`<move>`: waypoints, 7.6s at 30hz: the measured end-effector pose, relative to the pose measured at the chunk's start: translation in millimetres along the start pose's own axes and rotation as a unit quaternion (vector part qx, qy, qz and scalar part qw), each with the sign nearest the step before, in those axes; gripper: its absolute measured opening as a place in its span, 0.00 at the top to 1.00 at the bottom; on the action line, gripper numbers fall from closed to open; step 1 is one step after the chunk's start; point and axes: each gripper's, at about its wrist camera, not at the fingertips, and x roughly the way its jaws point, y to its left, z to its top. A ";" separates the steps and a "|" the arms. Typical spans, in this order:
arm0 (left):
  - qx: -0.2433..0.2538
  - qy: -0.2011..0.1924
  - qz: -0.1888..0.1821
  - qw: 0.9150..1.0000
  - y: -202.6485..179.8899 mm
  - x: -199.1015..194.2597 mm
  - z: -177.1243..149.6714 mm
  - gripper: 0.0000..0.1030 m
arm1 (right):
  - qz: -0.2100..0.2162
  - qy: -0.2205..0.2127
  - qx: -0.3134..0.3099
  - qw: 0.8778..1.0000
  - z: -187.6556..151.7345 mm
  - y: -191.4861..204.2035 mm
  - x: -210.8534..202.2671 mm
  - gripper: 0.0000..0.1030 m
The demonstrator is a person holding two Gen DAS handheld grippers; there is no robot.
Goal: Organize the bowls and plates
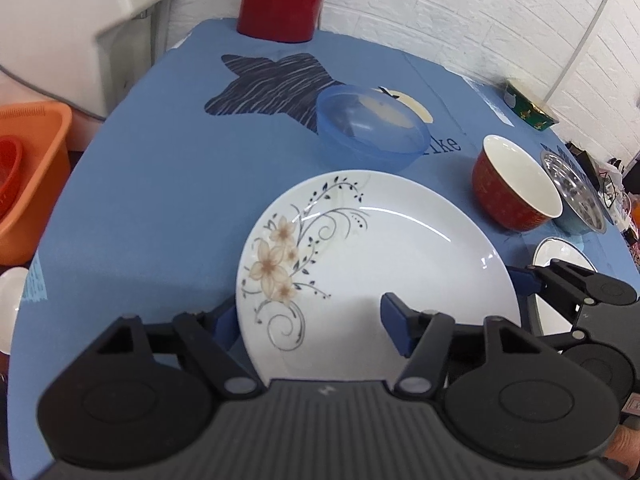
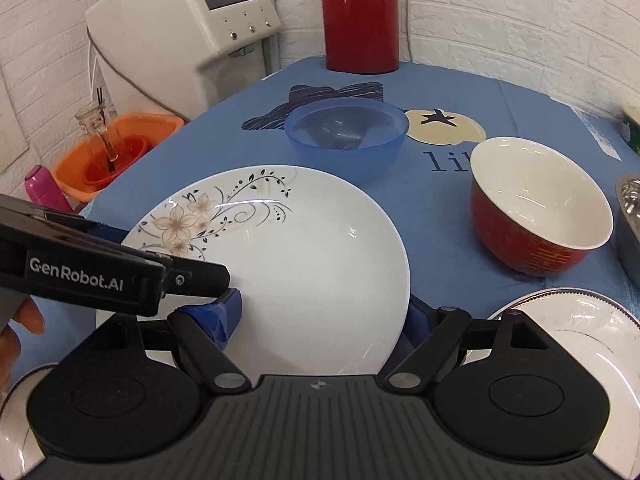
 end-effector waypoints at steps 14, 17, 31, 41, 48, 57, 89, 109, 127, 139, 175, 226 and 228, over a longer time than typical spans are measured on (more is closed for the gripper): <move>-0.008 -0.005 0.008 1.000 -0.4 0.3 2.2 0.42 | -0.040 0.008 0.053 0.998 3.6 11.7 5.6 0.30; -0.008 -0.006 0.008 1.000 -0.1 -1.4 3.3 0.42 | -0.035 0.006 0.066 0.997 3.0 9.8 4.1 0.30; -0.017 -0.014 -0.002 1.000 10.1 -1.6 4.2 0.42 | -0.007 -0.011 0.000 1.000 -8.0 18.7 2.6 0.26; -0.008 -0.021 0.006 1.000 8.9 -6.4 1.9 0.42 | 0.030 -0.009 0.035 0.999 -1.9 6.4 0.2 0.28; -0.010 -0.038 0.006 0.999 2.7 -28.6 8.8 0.42 | 0.029 -0.033 0.050 0.998 6.4 12.6 -23.4 0.27; -0.012 -0.054 0.008 0.998 -15.9 -82.4 -16.1 0.42 | 0.034 -0.057 0.058 0.996 -7.7 29.9 -72.5 0.26; -0.028 -0.118 0.006 0.993 -3.7 -131.8 -152.5 0.31 | 0.077 -0.091 0.138 0.983 -117.5 67.2 -122.6 0.28; -0.030 -0.125 0.022 0.991 -8.1 -136.7 -146.9 0.31 | 0.058 0.013 0.037 0.998 -120.4 77.3 -112.2 0.27; -0.003 -0.084 -0.053 0.995 -48.5 -132.7 -108.7 0.31 | 0.007 -0.097 0.213 0.972 -121.1 -34.1 -199.4 0.27; 0.030 0.020 -0.102 0.994 -124.0 -30.5 -30.5 0.31 | -0.128 -0.061 0.207 0.968 -94.4 -123.2 -144.7 0.27; 0.103 0.016 -0.060 0.993 -161.5 -28.3 -26.8 0.84 | -0.059 -0.069 0.112 0.990 -81.2 -82.2 -146.3 0.31; 0.003 -0.112 0.001 0.994 -9.3 -151.0 -155.0 0.31 | -0.010 -0.082 0.003 0.997 -107.1 94.3 -138.3 0.29; 0.001 -0.111 -0.002 0.994 -9.8 -151.0 -154.1 0.31 | -0.011 -0.071 -0.008 0.997 -106.5 99.7 -137.4 0.27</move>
